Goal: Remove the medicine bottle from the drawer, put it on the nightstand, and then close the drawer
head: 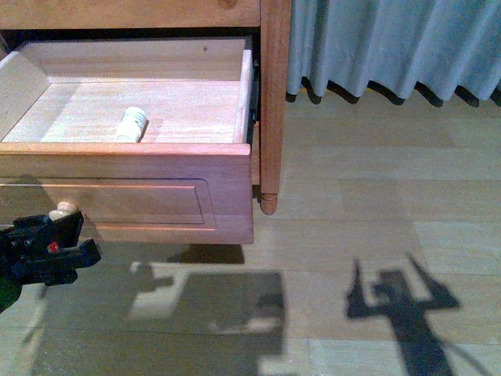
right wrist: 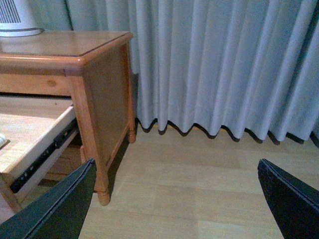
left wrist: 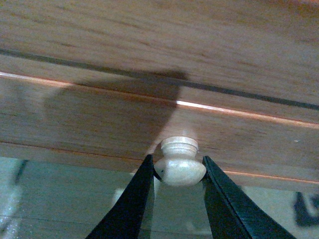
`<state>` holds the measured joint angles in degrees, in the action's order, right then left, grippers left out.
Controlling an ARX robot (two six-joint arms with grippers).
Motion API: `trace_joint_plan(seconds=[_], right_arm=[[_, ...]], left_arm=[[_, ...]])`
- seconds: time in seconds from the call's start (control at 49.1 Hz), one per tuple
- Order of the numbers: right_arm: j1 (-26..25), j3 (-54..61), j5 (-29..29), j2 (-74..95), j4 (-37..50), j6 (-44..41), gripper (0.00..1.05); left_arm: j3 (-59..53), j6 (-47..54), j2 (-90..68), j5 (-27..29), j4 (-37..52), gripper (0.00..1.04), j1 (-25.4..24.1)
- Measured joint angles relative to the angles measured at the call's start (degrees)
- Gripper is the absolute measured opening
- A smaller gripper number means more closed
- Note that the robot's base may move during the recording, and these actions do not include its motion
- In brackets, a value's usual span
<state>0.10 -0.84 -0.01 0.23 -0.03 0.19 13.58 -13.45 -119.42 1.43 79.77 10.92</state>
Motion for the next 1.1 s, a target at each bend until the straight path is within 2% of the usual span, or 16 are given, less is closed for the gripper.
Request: trace_joint_plan(seconds=[0.122,0.183,0.366,0.489,0.57,0.713,0.835,0.937,1.038,1.099], right_arm=[[0.0,0.0,0.02,0.0,0.0,0.0,0.98],[0.0,0.0,0.02,0.0,0.0,0.0,0.98],[0.0,0.0,0.0,0.0,0.0,0.0,0.98],[0.0,0.0,0.0,0.0,0.0,0.0,0.98],[0.0,0.0,0.02,0.0,0.0,0.0,0.98],[0.0,0.0,0.02,0.0,0.0,0.0,0.98],[0.0,0.0,0.0,0.0,0.0,-0.02,0.98],[0.0,0.0,0.22,0.0,0.0,0.0,0.98],[0.0,0.0,0.22,0.0,0.0,0.0,0.98],[0.0,0.0,0.2,0.0,0.0,0.0,0.98]], left_arm=[[-1.68,-1.2,1.2,-1.27,-1.6,0.42,0.24],[-3.78,-1.29,2.71,-2.75,-4.24,0.56,0.35],[-3.89,-1.03,10.43,-4.48,-10.21,0.82,-2.93],[-4.44,-0.46,19.02,-6.23,-18.05,1.0,-5.55],[-4.87,-0.26,24.87,-7.23,-23.37,0.98,-6.69],[-5.25,0.07,41.92,-9.03,-39.65,0.98,-7.48],[-4.92,-0.66,60.26,-11.04,-58.73,0.98,-6.34],[-0.81,-3.74,83.8,-12.85,-84.87,0.98,-2.89],[1.99,-5.6,94.42,-13.51,-97.63,0.98,-2.64],[2.95,-6.75,97.85,-14.75,-101.9,0.98,-3.34]])
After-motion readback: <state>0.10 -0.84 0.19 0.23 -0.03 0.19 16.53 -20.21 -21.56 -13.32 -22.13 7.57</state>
